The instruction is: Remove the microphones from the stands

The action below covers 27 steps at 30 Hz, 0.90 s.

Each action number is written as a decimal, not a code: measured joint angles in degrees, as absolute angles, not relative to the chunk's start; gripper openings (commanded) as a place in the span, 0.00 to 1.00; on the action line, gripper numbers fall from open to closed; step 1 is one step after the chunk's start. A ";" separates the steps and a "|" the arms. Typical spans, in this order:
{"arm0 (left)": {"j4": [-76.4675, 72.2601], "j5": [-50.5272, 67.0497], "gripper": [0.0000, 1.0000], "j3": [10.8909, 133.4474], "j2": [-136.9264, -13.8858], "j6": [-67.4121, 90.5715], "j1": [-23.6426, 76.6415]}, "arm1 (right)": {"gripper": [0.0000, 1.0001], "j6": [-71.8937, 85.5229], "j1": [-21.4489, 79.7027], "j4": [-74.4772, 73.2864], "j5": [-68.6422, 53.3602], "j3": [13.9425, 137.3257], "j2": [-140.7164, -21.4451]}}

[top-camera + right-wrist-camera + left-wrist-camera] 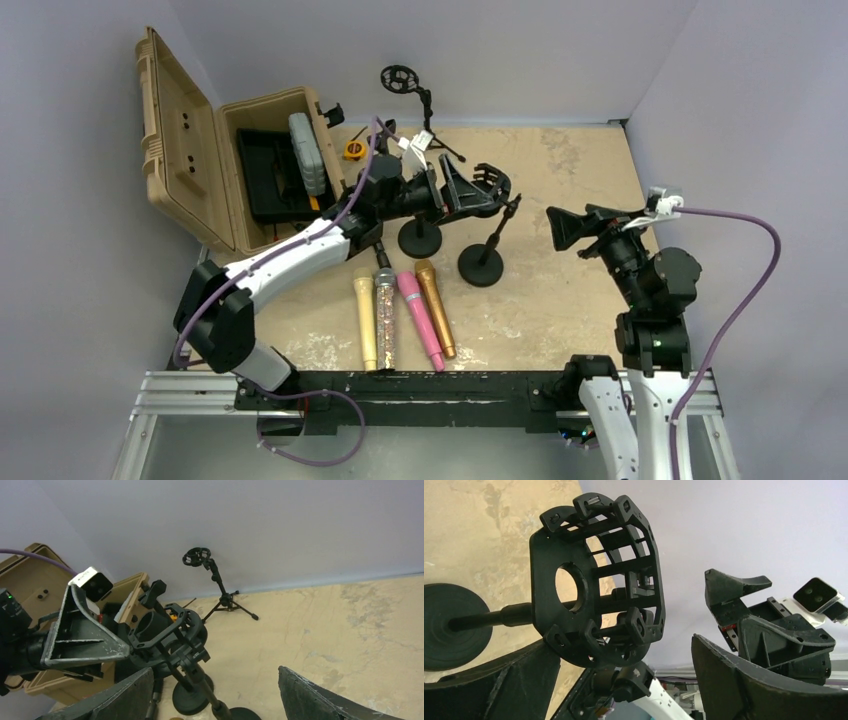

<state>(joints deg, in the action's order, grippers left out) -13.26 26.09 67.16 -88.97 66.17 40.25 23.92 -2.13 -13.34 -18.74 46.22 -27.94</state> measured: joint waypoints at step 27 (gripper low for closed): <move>13.93 12.34 0.99 67.99 -74.30 46.24 40.14 | 0.89 22.87 -0.58 -4.67 -39.35 37.54 -34.22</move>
<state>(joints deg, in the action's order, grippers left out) 13.93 12.34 67.99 -74.30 46.24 40.14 22.87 -0.58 -4.67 -39.35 37.54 -34.22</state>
